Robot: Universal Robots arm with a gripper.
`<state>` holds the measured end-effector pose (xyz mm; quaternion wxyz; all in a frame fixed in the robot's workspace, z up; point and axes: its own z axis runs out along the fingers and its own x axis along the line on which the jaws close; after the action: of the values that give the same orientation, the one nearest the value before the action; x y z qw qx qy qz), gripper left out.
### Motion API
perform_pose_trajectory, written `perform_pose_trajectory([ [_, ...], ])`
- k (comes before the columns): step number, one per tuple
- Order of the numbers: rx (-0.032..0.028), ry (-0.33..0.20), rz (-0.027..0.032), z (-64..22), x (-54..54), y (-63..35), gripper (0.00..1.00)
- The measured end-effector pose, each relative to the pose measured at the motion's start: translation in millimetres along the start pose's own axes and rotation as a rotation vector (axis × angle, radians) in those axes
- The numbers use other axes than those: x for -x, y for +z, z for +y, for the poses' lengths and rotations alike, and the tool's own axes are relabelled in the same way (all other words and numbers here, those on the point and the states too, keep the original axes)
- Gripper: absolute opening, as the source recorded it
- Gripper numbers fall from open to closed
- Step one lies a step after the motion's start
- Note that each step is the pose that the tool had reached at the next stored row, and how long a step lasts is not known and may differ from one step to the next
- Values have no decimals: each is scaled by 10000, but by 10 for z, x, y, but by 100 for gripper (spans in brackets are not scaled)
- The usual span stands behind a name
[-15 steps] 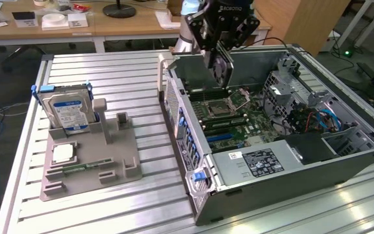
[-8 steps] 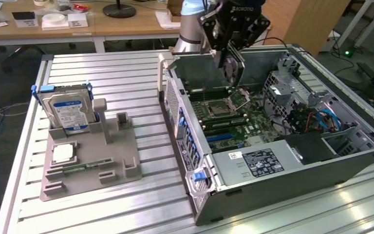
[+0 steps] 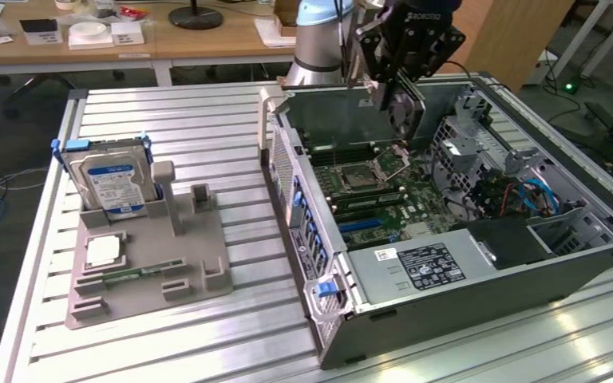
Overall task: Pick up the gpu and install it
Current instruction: 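Pick up the gpu and move the gpu toward the slot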
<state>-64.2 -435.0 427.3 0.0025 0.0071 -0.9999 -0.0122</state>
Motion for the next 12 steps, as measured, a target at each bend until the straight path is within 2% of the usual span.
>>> perform_pose_trajectory([
  [12,1,-1,-55,-7,449,26,28],
])
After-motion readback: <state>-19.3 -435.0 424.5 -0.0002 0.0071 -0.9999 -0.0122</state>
